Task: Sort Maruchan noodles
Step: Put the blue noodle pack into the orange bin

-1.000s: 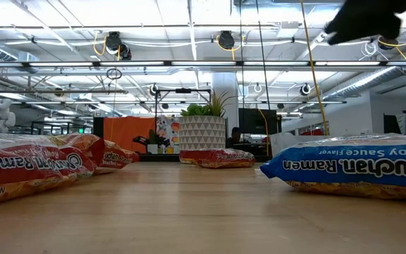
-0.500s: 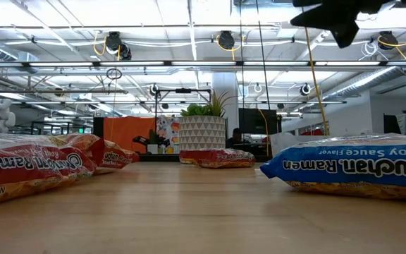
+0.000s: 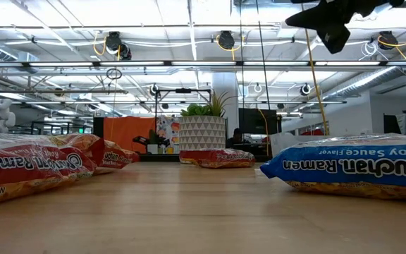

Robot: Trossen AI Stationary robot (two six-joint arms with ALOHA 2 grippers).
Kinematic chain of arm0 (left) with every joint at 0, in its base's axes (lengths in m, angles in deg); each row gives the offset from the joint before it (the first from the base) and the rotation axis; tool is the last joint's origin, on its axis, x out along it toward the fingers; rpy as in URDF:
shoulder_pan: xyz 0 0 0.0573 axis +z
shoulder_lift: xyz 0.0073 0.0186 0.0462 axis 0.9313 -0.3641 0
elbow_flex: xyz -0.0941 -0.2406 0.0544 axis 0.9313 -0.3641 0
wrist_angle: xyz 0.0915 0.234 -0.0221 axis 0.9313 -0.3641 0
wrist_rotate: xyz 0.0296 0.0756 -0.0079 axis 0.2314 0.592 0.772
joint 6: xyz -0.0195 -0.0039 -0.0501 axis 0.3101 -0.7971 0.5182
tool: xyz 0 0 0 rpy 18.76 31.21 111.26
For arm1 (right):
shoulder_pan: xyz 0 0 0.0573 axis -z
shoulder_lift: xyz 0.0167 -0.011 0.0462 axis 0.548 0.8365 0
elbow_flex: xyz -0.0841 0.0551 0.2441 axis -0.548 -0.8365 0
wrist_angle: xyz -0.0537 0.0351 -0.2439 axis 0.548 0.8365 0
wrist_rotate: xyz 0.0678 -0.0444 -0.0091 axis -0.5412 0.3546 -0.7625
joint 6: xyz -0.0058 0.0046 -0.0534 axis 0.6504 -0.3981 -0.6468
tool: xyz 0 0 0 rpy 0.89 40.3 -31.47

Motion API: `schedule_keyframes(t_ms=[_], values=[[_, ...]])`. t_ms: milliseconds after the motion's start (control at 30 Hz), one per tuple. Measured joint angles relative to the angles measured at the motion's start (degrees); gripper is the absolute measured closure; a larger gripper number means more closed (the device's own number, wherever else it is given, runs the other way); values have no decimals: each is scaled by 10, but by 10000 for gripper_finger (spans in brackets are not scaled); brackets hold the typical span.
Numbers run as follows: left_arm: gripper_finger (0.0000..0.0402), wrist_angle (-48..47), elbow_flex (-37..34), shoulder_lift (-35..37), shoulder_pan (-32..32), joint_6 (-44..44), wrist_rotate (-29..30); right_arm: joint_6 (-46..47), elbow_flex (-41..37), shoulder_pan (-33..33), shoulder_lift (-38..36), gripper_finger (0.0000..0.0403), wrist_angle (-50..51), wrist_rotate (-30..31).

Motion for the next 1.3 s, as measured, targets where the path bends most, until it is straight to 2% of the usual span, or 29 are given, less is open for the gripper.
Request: schedule_keyframes(t_ms=[167, 567, 833, 967, 1033, 1300], values=[[131, 14, 0, -28, 15, 0, -13, -1, 0, 21, 0, 251, 5, -1], [131, 101, 0, -103, 59, -37, -142, -17, 0, 30, 0, 251, 7, -1], [131, 157, 0, -159, 80, -65, -247, -31, 0, 30, 0, 251, 11, -1], [131, 197, 0, -181, 82, -65, -346, -38, 0, 29, 0, 251, 12, -1], [131, 228, 0, -196, 81, -71, -375, -37, 0, 29, 0, 251, 16, -4], [131, 308, 0, -258, 91, -65, -387, 21, 0, 29, 0, 251, 66, -98]])
